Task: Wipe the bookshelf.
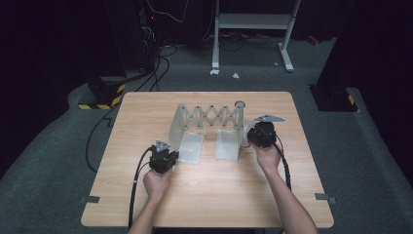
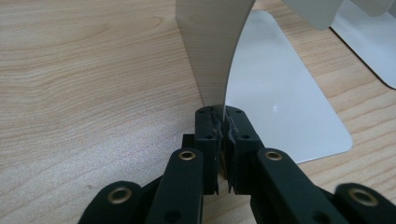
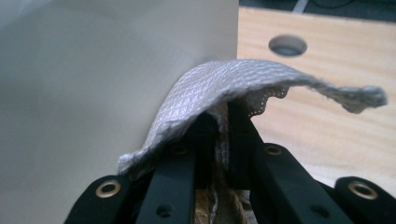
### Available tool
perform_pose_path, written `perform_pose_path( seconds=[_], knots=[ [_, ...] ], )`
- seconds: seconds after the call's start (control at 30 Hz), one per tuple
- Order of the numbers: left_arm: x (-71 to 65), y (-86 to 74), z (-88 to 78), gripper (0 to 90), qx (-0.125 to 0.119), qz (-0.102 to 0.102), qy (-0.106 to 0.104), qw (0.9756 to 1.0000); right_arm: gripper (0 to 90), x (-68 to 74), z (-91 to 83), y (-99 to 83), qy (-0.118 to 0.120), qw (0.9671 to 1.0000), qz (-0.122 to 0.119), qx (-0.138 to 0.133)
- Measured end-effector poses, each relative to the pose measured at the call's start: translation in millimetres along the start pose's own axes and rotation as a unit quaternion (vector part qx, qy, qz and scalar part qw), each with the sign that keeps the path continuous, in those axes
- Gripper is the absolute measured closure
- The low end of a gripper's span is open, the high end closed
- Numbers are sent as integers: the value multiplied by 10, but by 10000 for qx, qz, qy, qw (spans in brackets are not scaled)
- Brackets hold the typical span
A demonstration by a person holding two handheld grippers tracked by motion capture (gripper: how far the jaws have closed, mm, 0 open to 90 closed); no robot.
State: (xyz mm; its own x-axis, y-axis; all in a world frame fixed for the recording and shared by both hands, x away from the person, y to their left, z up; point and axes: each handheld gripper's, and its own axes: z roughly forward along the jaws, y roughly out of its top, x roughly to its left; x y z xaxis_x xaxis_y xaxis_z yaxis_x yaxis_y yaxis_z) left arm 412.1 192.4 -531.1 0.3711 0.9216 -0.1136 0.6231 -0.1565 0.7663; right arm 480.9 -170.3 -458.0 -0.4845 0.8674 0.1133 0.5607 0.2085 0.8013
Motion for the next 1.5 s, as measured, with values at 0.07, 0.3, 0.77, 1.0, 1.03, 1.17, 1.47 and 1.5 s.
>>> perform_pose_path(
  seconds=[0.07,0.3,0.77,1.0,1.03,1.17,1.47,1.5],
  knots=[
    [0,0,0,844,-1,1,1,10000,826,-11,55,-57,7,10000,52,67],
    [0,0,0,844,-1,0,0,10000,827,-52,255,-249,11,9990,210,393],
    [-1,0,1,843,-3,6,-2,10000,826,-46,89,-89,60,9998,102,176],
    [-1,0,0,843,4,16,-1,10000,826,3,-181,191,65,9996,-107,-239],
    [0,1,0,843,6,17,-1,10000,826,9,-209,225,57,9995,-136,-276],
    [0,1,0,843,5,17,-3,10000,827,20,-299,329,61,9989,-188,-418],
    [-2,0,1,842,-3,9,-4,10000,828,3,-356,535,-9,9981,-208,-587],
    [-2,0,1,843,-3,10,-4,10000,828,-4,-358,563,-5,9981,-190,-589]
  ],
)
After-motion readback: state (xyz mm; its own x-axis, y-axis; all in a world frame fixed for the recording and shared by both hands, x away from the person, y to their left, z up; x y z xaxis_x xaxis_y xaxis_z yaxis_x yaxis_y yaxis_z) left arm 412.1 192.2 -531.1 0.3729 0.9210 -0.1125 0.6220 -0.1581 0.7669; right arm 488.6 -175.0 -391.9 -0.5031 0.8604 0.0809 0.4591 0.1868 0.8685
